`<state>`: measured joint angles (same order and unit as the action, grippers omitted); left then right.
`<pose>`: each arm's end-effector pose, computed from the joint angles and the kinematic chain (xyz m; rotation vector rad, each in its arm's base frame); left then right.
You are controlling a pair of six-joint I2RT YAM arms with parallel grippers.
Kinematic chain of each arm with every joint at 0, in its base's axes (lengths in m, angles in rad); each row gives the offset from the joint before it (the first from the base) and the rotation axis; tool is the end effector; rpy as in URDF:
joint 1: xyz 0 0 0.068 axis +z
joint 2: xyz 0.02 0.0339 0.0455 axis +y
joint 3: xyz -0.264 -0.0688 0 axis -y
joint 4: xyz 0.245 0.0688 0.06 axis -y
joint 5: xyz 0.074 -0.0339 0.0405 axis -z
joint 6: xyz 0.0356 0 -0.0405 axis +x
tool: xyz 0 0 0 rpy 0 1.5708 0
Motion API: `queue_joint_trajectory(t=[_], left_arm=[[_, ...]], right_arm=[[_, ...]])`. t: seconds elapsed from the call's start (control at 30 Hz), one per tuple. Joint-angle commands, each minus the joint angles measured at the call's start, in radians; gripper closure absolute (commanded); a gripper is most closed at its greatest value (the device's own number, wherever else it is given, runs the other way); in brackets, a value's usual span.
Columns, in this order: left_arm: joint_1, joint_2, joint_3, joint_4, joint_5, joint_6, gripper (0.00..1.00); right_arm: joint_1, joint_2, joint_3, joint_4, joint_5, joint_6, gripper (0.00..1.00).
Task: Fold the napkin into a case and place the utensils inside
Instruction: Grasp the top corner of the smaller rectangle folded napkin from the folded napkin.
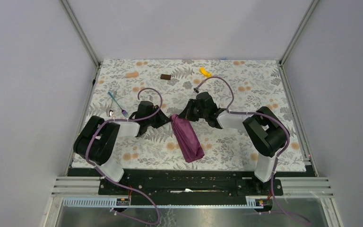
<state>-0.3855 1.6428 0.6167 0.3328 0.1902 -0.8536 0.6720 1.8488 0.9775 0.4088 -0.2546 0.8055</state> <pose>0.2764 -0.1194 0.1287 -0.4519 2.3584 -0.8400 0.3021 0.2518 0.1701 -0.0274 2.2312 1.1374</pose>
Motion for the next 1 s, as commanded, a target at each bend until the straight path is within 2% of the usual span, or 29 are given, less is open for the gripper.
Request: queue_joint_trajectory(t=[0.0,0.27,0.47,0.57,0.73,0.8,0.97], left_arm=[[-0.006,-0.002,0.007,-0.049,0.025,0.024,0.71],[-0.008,0.026,0.016,-0.04,0.043,0.023,0.7],[-0.035,0.058,0.035,-0.028,0.049,0.012,0.7],[-0.045,0.072,0.038,-0.025,0.047,0.007,0.7],[-0.043,0.051,0.028,-0.042,0.03,0.02,0.7],[-0.034,0.029,0.02,-0.055,0.025,0.028,0.68],[-0.006,-0.049,-0.013,-0.098,0.032,0.049,0.62]], right_arm=[[-0.015,-0.004,0.005,-0.027,0.006,-0.04,0.96],[-0.01,0.116,0.064,0.005,-0.023,-0.03,1.0],[0.052,0.228,0.167,0.008,-0.013,-0.022,1.0],[0.073,0.22,0.211,-0.017,0.009,-0.025,1.0],[0.046,0.114,0.157,-0.109,0.048,-0.075,1.0],[0.044,0.054,0.141,-0.189,0.075,-0.131,0.96],[0.044,-0.081,0.125,-0.397,0.087,-0.278,0.71]])
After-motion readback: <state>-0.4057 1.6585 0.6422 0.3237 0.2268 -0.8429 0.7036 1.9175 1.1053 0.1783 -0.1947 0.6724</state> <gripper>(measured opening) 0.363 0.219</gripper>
